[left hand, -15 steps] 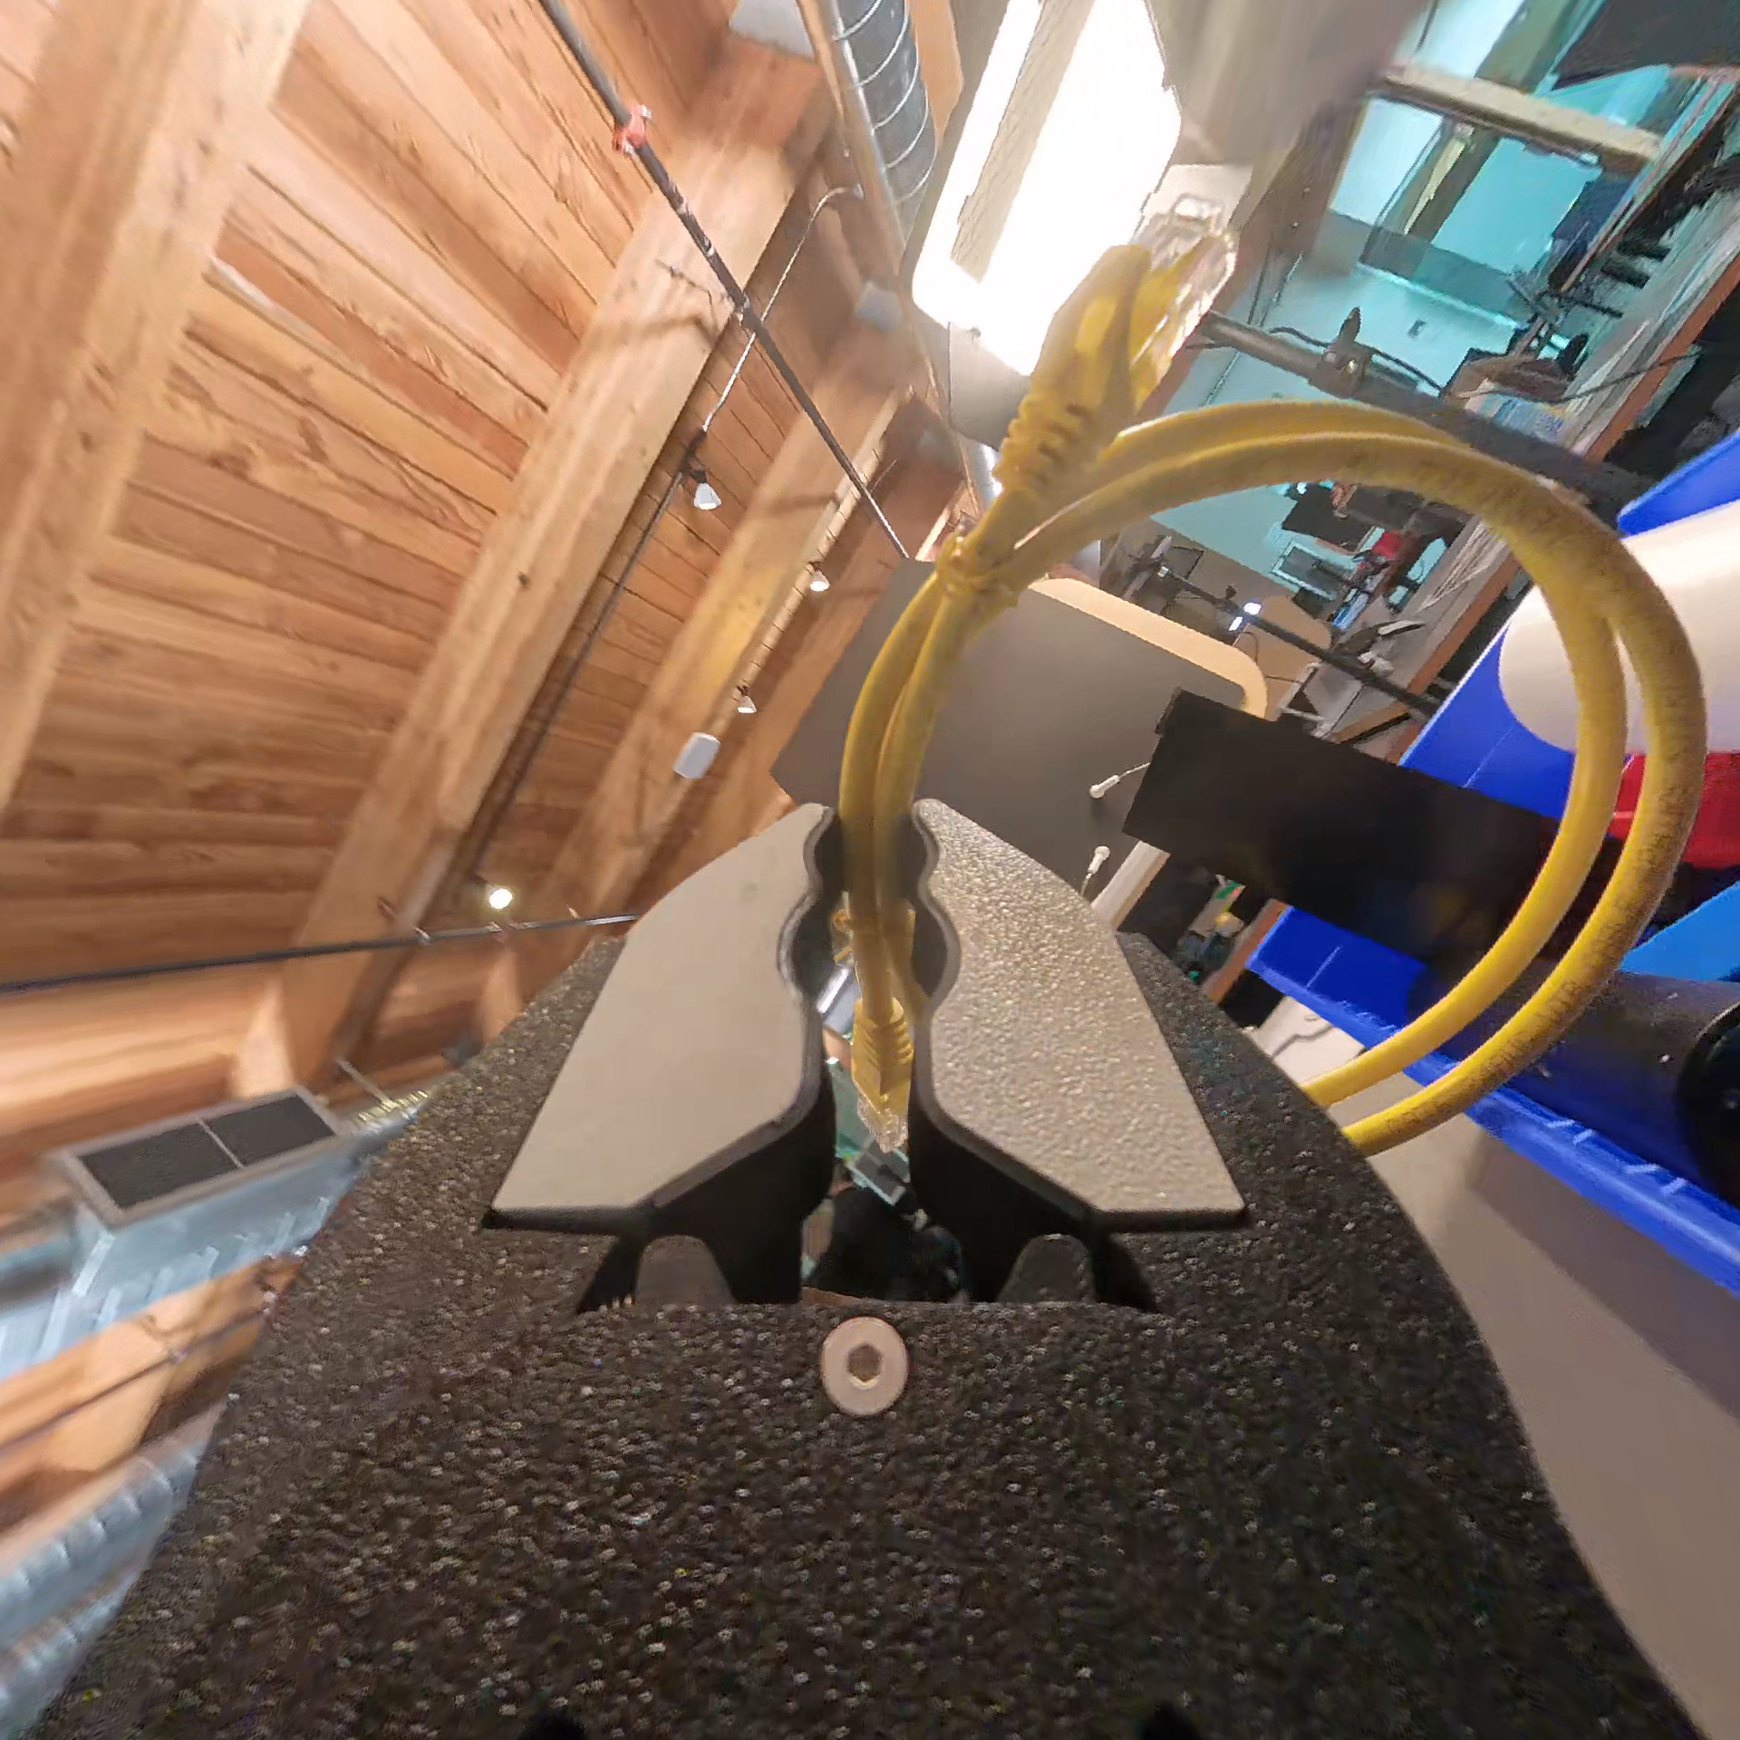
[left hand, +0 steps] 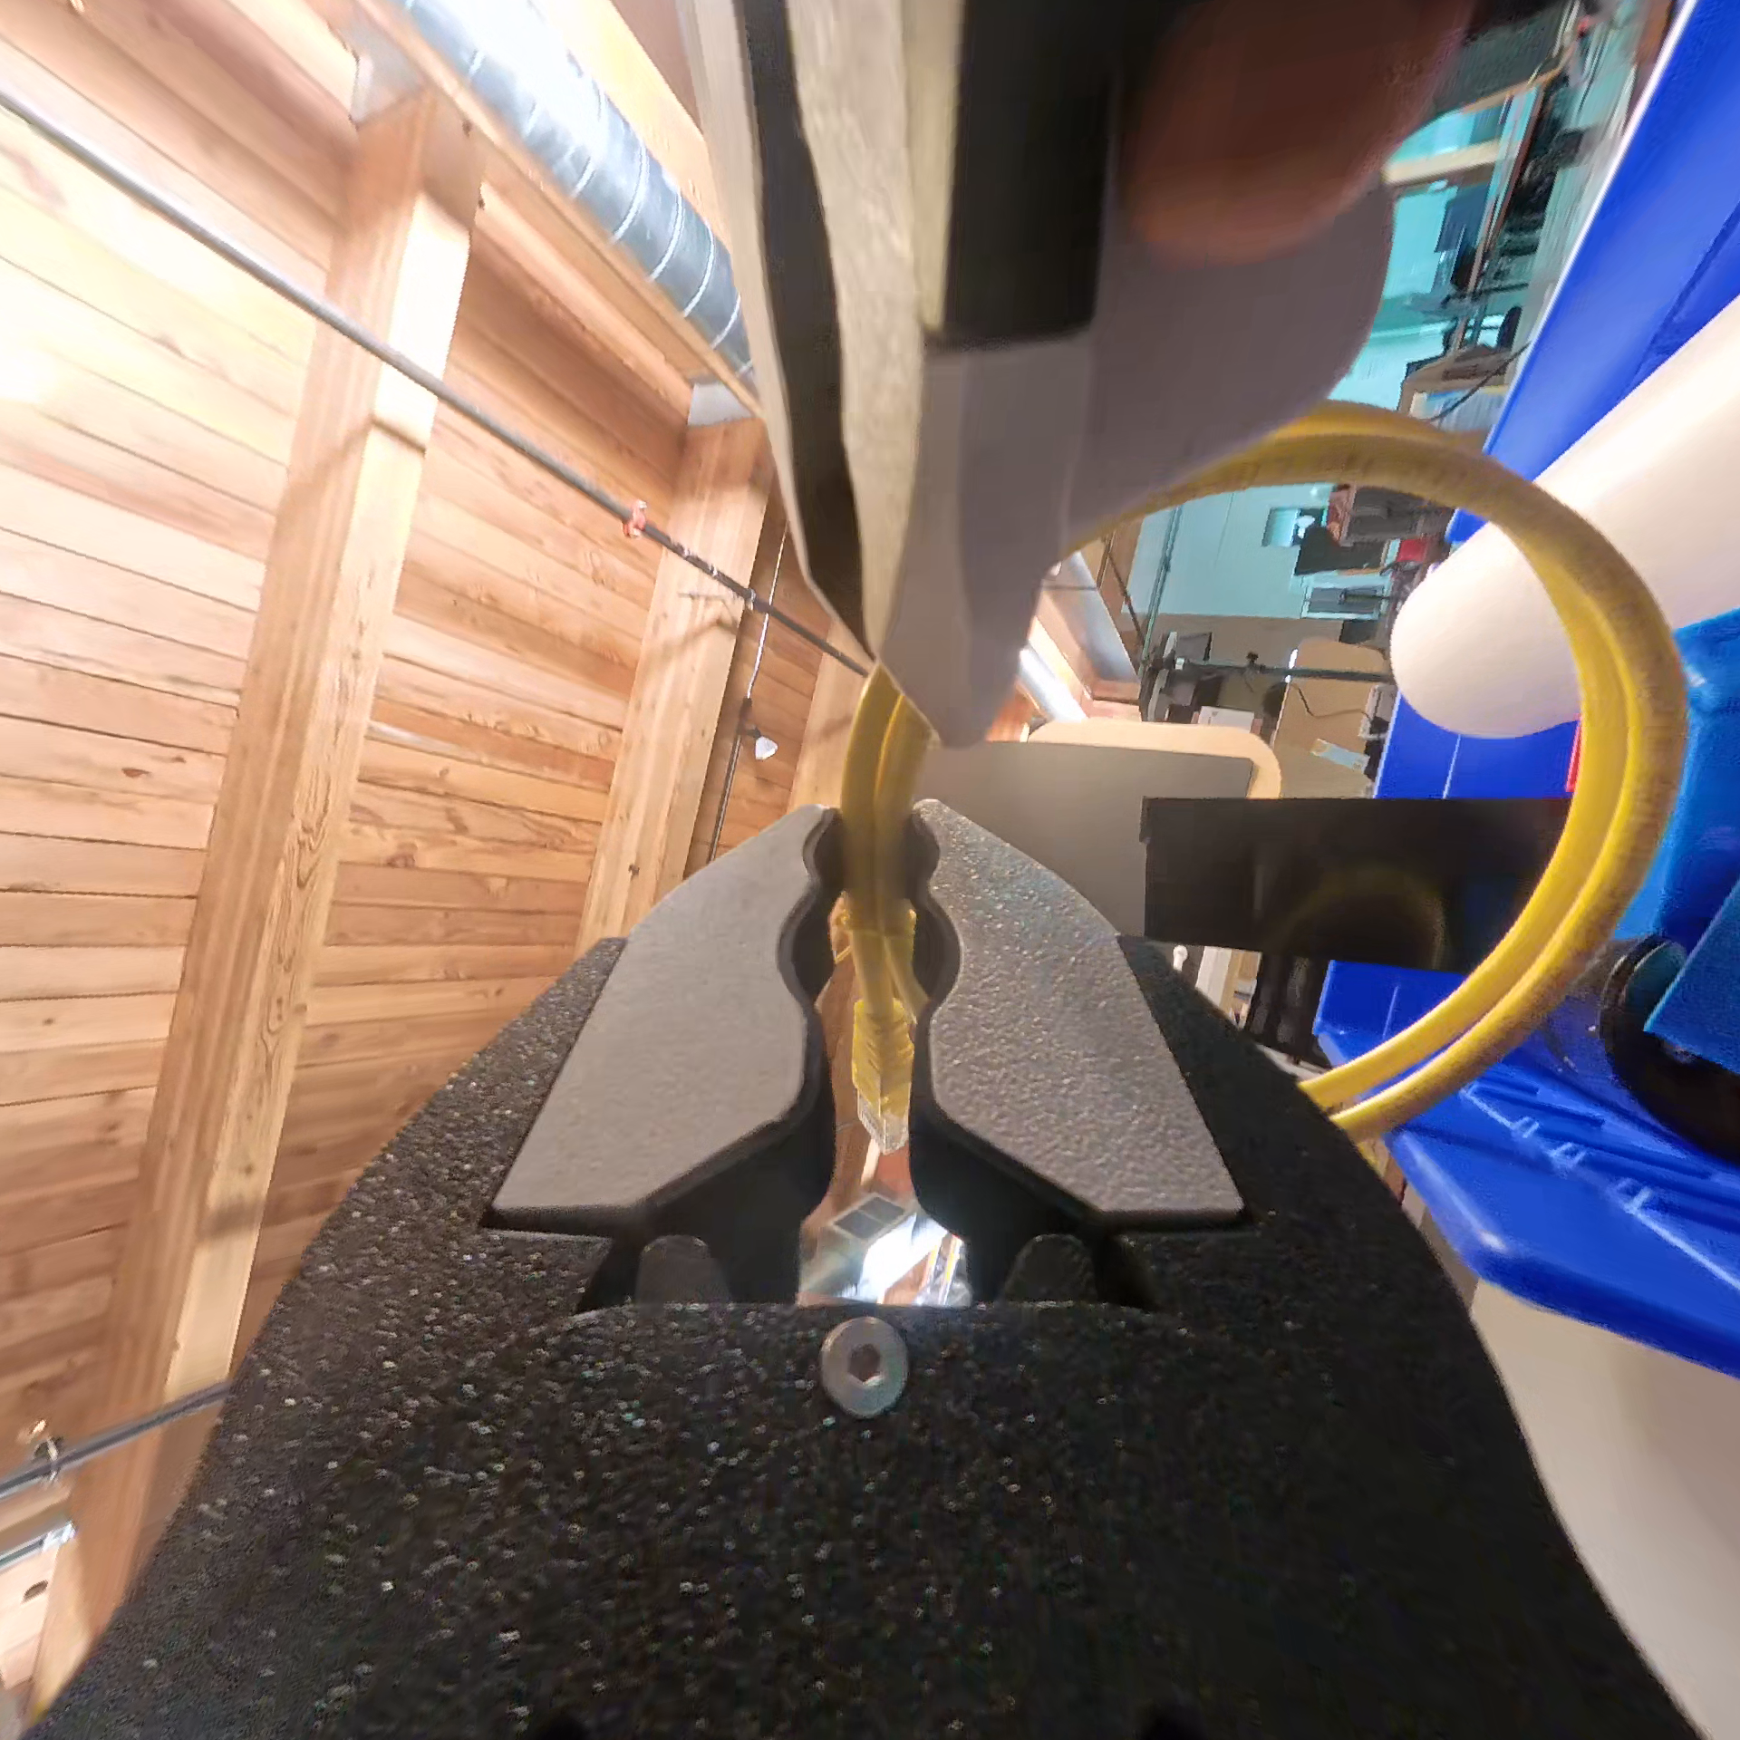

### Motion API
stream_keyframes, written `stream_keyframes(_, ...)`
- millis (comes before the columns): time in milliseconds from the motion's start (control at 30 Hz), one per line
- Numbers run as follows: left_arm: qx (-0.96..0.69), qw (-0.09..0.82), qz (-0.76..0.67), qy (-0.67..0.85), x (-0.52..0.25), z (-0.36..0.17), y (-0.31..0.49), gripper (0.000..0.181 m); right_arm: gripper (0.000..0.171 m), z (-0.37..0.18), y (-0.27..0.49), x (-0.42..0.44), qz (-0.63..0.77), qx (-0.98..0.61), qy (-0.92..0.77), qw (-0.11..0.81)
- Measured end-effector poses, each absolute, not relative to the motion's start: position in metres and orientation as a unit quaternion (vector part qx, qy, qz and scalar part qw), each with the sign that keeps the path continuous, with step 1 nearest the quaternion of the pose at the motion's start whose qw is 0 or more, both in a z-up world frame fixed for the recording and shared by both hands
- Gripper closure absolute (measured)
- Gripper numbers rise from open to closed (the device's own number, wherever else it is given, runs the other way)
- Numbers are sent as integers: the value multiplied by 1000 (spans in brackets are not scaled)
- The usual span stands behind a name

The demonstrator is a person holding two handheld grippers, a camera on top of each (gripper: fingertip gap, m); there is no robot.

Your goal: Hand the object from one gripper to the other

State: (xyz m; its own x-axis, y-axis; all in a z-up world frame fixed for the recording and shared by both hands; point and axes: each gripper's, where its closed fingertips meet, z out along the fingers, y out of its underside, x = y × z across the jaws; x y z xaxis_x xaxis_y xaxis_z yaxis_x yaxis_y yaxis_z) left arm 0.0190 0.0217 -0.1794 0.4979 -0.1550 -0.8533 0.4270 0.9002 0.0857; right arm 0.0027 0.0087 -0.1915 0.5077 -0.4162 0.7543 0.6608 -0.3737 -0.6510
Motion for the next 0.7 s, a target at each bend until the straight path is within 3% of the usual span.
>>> stream_keyframes(100,146,848,-190,472,15,-180,18,168,159,-199,11,4,-484,-681,-100,540)
stream_keyframes(167,132,836,-220,485,17,-182,18,167,159,-200,11,5,-488,-681,-97,537)
stream_keyframes(300,43,760,-390,518,16,-173,26,137,159,-194,5,11,-483,-672,-70,558)
stream_keyframes(400,2,703,-491,514,11,-162,37,132,159,-181,-8,21,-469,-653,-26,593)
stream_keyframes(533,-80,537,-643,540,16,-159,43,123,159,-165,-24,26,-398,-624,20,673)
stream_keyframes(700,-141,279,-722,617,24,-186,31,122,160,-156,-35,28,-265,-606,48,748)
